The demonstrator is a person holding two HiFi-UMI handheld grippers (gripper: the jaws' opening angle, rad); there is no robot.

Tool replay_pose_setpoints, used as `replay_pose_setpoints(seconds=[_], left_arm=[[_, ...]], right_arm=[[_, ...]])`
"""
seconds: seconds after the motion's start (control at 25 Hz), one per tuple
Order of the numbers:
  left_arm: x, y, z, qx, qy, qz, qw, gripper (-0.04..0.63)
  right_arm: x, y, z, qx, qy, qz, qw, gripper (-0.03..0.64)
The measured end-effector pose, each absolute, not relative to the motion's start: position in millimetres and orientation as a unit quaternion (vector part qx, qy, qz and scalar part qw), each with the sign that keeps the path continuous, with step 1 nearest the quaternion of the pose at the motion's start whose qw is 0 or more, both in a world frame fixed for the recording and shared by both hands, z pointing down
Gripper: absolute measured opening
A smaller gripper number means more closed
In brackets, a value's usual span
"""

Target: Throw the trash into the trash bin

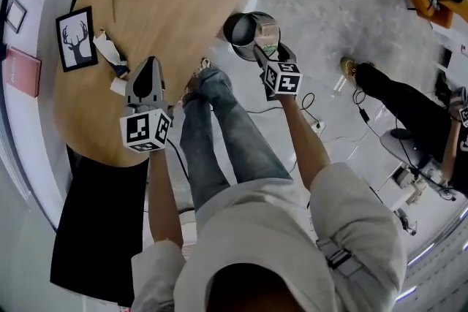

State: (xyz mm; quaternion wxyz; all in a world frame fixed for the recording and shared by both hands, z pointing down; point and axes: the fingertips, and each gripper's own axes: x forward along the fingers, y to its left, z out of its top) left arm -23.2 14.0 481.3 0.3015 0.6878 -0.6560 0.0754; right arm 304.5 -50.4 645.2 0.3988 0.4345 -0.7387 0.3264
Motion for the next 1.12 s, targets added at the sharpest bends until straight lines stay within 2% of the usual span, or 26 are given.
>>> replay_pose_setpoints(seconds=[0.36, 0.72, 0.92, 1.04, 1.12], left_arm=[[15, -15, 482, 0.719, -0.620, 0.098, 0.298, 0.017], [10, -12, 479, 0.708, -0.632, 0.092, 0.300, 0.017], [-7, 2, 476, 0.687, -0.657, 0.081, 0.301, 0.017], [-21, 13, 473, 0.669, -0.676, 0.073, 0.301, 0.017], [-32, 22, 470, 0.657, -0.688, 0.068, 0.301, 0.017]], right_arm=[[363, -42, 693, 0.487, -0.666, 0.367, 0.430, 0.341], [328, -60, 668, 0.455, -0.716, 0.340, 0.406, 0.332], [266, -84, 633, 0.412, -0.776, 0.265, 0.398, 0.131], [217, -91, 610, 0.365, -0.814, 0.234, 0.387, 0.049], [182, -88, 595, 0.331, -0.837, 0.222, 0.376, 0.037]])
